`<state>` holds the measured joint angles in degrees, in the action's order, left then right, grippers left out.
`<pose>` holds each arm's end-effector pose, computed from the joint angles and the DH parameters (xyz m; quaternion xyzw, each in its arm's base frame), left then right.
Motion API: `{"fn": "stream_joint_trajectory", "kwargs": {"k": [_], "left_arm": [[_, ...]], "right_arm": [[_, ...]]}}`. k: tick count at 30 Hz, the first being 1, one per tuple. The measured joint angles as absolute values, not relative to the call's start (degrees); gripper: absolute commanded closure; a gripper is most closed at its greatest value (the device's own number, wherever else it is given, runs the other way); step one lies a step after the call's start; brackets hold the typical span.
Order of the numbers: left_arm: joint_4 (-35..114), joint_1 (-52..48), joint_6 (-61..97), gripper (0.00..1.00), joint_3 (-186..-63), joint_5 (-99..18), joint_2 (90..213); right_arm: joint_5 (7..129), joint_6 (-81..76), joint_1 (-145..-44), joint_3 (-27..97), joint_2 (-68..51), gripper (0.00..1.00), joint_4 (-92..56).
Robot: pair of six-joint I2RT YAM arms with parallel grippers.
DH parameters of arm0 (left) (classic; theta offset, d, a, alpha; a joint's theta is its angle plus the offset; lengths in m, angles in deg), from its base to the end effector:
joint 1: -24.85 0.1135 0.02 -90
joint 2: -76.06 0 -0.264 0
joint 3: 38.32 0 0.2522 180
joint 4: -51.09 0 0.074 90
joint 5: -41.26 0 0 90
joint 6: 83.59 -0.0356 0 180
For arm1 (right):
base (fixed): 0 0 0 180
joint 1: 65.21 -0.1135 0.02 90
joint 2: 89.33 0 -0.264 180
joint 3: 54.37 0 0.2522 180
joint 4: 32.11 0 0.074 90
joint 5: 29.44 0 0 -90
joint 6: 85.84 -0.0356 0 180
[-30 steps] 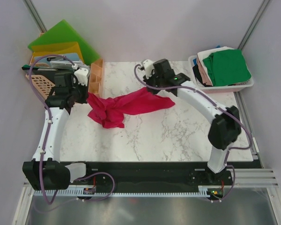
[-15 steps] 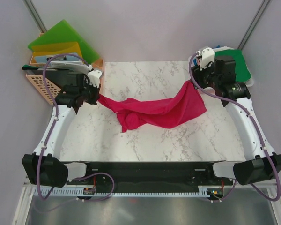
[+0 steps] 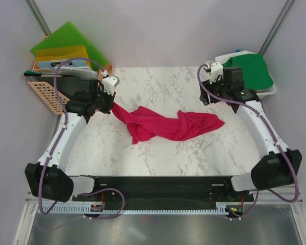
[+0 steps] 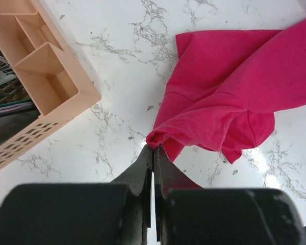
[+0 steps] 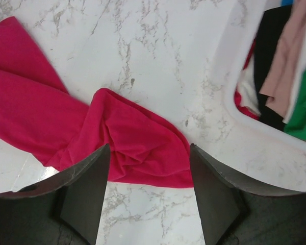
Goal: Fold and stack the t-shirts
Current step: Flatten out the tshirt
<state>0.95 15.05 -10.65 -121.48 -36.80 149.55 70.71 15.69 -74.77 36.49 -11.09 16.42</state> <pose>0.2711 -0.0543 0.3383 0.2521 0.8683 -0.0679 0.4218 0.2954 0.0561 0.3631 -0.2019 0.8648 0.0710 0.4542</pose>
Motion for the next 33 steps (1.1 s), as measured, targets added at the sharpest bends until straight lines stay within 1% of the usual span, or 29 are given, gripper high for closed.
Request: {"fn": "stream_joint_trajectory", "kwargs": {"k": [1, 4, 7, 11, 19, 26, 33], "left_arm": [[1.1, 14.9, -10.7, 0.98, -121.5, -36.8, 149.6], [1.5, 14.4, -10.6, 0.98, -121.5, -37.0, 149.6], [1.7, 13.7, -10.6, 0.98, -121.3, -37.8, 149.6], [2.0, 13.1, -10.5, 0.98, -120.5, -38.8, 149.6], [2.0, 13.0, -10.5, 0.98, -120.1, -40.1, 149.6], [2.1, 13.0, -10.6, 0.98, -120.1, -40.3, 149.6], [2.6, 12.9, -10.6, 0.98, -119.0, -40.7, 149.6]], "right_arm": [[71.8, 15.4, -74.8, 36.5, -9.1, 0.33, 15.8], [75.0, 14.4, -74.9, 36.8, -0.9, 0.34, 14.8], [76.2, 13.6, -76.4, 37.6, 8.0, 0.34, 14.4], [76.3, 12.9, -81.1, 38.3, 15.0, 0.34, 15.1], [76.2, 11.4, -88.3, 43.8, 18.9, 0.35, 14.2], [74.1, 11.2, -88.5, 44.8, 22.6, 0.35, 13.1], [72.2, 11.2, -88.2, 44.8, 23.4, 0.35, 12.4]]}}
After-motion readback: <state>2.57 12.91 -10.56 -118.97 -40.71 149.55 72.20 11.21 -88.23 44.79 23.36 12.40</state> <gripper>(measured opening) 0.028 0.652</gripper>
